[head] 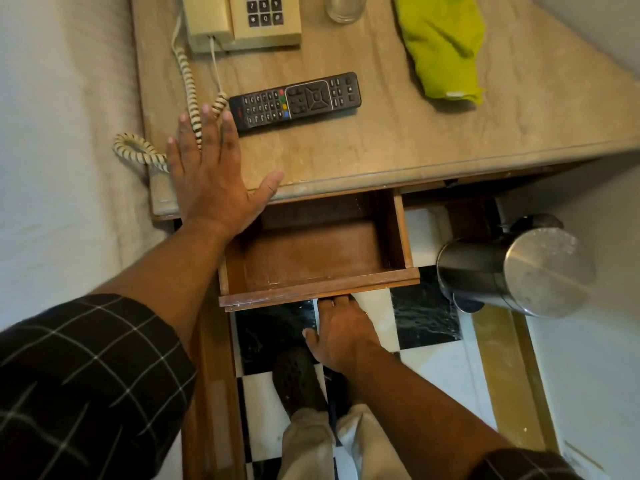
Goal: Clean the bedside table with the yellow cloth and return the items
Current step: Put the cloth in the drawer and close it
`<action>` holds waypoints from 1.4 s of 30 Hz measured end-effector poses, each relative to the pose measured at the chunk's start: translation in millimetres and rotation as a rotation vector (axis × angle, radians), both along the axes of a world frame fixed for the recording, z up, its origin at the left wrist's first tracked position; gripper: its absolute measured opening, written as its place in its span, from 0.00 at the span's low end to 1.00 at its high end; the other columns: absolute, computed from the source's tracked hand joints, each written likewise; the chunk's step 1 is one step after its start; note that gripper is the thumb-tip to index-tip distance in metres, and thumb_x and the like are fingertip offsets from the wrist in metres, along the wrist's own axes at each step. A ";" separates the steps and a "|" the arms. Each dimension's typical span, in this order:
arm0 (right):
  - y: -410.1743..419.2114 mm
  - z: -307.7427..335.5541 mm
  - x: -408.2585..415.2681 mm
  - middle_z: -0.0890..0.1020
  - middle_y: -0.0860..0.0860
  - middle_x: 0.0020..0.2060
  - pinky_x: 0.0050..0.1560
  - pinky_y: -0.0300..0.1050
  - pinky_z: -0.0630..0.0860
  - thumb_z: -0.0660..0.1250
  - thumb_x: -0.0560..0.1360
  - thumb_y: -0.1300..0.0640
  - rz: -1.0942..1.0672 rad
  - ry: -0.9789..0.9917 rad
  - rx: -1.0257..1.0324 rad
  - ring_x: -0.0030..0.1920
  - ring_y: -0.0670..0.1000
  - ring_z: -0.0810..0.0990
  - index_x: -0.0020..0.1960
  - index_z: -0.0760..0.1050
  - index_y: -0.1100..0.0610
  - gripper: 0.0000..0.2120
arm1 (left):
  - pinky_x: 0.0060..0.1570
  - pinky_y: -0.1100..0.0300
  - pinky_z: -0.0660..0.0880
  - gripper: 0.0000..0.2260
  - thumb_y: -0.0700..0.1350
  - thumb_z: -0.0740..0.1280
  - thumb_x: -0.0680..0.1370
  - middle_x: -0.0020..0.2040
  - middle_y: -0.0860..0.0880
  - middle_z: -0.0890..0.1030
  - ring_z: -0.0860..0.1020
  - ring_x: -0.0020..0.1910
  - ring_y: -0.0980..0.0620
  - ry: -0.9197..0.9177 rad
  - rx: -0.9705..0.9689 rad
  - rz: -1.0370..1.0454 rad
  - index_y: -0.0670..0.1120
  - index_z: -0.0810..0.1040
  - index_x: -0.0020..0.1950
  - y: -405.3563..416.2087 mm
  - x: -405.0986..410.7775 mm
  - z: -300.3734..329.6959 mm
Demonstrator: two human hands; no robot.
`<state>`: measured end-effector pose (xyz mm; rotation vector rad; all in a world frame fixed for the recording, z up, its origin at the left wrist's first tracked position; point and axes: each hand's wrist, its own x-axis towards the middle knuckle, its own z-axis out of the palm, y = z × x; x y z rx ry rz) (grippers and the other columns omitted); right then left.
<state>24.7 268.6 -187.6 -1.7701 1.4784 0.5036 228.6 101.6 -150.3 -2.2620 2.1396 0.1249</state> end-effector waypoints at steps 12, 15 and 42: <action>-59.2 106.0 -74.0 0.78 0.48 0.56 0.56 0.45 0.74 0.61 0.79 0.41 -0.717 -0.265 -0.299 0.58 0.49 0.77 0.63 0.75 0.53 0.20 | 0.71 0.32 0.55 0.37 0.66 0.55 0.77 0.80 0.43 0.46 0.49 0.78 0.36 0.160 0.058 -0.174 0.47 0.50 0.80 20.1 -61.0 73.7; -130.9 120.9 -97.7 0.77 0.57 0.62 0.61 0.49 0.72 0.61 0.79 0.42 -0.979 -0.210 -0.394 0.62 0.57 0.76 0.66 0.73 0.58 0.24 | 0.71 0.39 0.61 0.34 0.61 0.60 0.78 0.80 0.41 0.52 0.55 0.77 0.39 0.264 0.021 -0.258 0.45 0.57 0.78 -21.1 -99.6 96.9; -333.5 103.6 -231.1 0.78 0.53 0.62 0.58 0.50 0.75 0.76 0.68 0.46 -0.784 -0.333 -0.239 0.61 0.56 0.76 0.65 0.72 0.55 0.29 | 0.43 0.55 0.71 0.20 0.51 0.76 0.70 0.53 0.42 0.80 0.79 0.54 0.40 0.539 0.347 0.243 0.41 0.76 0.53 -217.0 -244.9 61.1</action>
